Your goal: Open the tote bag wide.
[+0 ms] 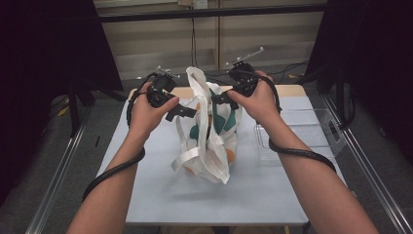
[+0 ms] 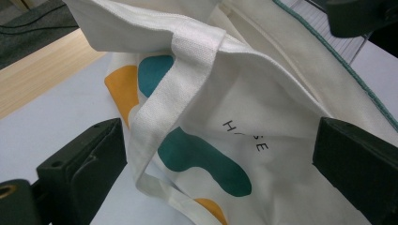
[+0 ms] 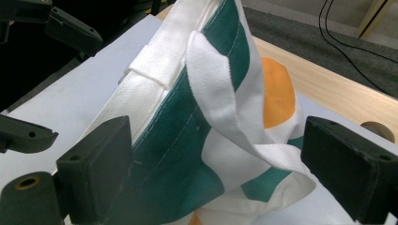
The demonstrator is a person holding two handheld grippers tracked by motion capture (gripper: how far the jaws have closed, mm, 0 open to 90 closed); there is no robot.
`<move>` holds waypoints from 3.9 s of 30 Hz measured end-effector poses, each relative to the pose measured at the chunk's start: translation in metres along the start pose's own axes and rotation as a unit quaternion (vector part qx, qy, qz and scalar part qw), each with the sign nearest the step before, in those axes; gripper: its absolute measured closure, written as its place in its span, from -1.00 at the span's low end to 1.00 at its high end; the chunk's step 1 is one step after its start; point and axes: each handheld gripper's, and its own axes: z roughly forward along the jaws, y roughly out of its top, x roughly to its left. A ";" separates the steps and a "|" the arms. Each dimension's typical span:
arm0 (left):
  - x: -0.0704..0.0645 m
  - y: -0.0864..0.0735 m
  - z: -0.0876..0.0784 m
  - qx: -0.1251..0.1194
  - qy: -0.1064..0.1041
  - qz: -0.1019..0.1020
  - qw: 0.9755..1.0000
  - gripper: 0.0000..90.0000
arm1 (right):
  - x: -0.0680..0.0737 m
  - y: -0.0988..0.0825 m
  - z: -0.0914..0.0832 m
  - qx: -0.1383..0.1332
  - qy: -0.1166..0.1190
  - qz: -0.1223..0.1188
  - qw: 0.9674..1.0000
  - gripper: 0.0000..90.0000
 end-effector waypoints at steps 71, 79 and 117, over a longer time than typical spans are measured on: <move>0.003 0.006 0.005 0.004 0.039 -0.086 0.996 0.96 | -0.031 -0.018 0.006 0.012 -0.018 0.043 0.999 0.79; 0.012 0.004 0.005 0.004 0.055 -0.090 0.994 0.96 | -0.037 -0.019 0.010 0.009 -0.021 0.046 0.999 0.80; 0.037 0.003 0.019 -0.002 0.087 -0.104 0.991 0.96 | -0.072 -0.030 0.034 0.013 -0.029 0.077 0.997 0.82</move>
